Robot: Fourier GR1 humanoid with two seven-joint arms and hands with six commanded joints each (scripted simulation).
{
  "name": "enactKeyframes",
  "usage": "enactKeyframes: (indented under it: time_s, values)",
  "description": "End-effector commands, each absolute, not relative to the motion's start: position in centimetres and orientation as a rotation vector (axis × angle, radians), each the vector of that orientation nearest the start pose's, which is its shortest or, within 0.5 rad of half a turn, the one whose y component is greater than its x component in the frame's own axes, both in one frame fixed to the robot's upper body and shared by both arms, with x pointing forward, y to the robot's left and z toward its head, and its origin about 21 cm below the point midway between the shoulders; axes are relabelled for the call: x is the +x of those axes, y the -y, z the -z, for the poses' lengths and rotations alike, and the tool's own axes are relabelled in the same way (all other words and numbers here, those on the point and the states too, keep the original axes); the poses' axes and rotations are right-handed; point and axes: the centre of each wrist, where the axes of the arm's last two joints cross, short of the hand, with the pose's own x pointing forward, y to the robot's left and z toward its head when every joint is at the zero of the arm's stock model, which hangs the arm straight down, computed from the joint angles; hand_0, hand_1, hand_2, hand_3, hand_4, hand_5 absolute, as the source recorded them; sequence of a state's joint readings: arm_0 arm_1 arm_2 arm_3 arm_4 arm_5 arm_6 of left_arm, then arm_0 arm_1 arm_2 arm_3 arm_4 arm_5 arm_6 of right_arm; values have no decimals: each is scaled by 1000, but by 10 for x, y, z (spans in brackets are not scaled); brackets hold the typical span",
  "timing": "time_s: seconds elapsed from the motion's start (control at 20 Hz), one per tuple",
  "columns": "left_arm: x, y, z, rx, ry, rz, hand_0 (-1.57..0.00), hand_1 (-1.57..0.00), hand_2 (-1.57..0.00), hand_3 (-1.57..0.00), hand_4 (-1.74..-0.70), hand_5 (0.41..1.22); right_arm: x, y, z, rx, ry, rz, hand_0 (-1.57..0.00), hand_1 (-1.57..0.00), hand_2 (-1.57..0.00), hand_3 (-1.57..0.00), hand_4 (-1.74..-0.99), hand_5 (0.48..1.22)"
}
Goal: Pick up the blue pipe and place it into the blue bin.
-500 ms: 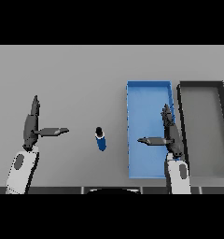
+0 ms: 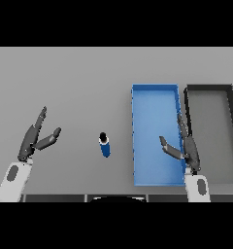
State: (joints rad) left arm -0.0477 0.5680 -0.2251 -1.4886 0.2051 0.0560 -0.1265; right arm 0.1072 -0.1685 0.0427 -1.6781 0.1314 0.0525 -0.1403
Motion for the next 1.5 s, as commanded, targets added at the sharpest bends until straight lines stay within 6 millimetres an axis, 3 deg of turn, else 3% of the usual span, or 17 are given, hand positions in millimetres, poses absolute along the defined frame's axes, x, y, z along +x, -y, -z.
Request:
enactKeyframes:
  time_s: [0.0,0.2,0.35,0.4,0.6,0.8,1.25,1.45]
  values:
    - [252,-319,-21,164,1562,441,1,1,1,1,-959,592,222,260,-9,-164,1687,-317,1,1,1,1,-1193,622]
    - [252,-315,-24,73,1576,487,1,1,1,1,-966,594,218,260,-14,-166,1696,-322,1,1,1,1,-1197,621]
    - [238,-315,-29,-8,1546,600,1,1,1,1,-1007,561,220,260,-15,-170,1687,-341,1,1,1,1,-1180,617]
    - [233,-310,-29,-41,1527,636,1,1,1,1,-1026,549,219,268,-12,-172,1684,-336,1,1,1,1,-1179,616]
    - [223,-273,-21,-173,1434,733,1,1,1,1,-1113,497,222,262,-13,-178,1672,-350,1,1,1,1,-1164,617]
    - [215,-247,-16,-208,1412,815,1,1,1,1,-1138,455,218,261,-13,-157,1672,-331,1,1,1,1,-1195,617]
    - [237,-187,12,-294,1440,786,1,1,1,1,-1150,460,216,261,-14,-168,1660,-329,1,1,1,1,-1202,621]
    - [246,-172,22,-293,1432,810,1,1,1,1,-1098,448,216,263,-12,-169,1678,-323,1,1,1,1,-1215,637]
